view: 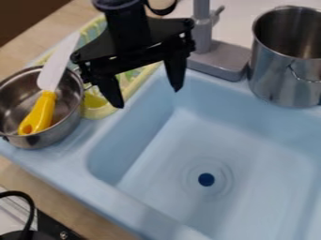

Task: Place the silver pot to the top of the sink

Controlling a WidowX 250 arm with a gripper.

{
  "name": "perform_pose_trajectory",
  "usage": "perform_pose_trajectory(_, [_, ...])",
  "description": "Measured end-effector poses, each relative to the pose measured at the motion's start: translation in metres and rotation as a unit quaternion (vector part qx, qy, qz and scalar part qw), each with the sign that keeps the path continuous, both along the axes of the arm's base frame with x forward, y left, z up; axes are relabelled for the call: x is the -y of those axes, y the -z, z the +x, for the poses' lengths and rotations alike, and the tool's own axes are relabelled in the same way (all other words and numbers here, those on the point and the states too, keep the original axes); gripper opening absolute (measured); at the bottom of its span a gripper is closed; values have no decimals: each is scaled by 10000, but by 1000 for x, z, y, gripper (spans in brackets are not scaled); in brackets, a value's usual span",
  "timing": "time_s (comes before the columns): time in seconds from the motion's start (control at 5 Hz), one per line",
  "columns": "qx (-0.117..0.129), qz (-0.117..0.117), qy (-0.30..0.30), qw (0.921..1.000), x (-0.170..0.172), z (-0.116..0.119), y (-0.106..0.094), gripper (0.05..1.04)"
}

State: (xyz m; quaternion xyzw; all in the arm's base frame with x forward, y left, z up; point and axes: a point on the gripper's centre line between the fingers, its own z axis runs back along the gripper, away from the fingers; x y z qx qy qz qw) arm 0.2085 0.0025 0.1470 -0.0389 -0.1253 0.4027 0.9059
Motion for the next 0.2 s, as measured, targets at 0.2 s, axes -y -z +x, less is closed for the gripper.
perform_pose_trajectory(0.2, [-235, -98, 12, 9997, -12, 7, 11, 995])
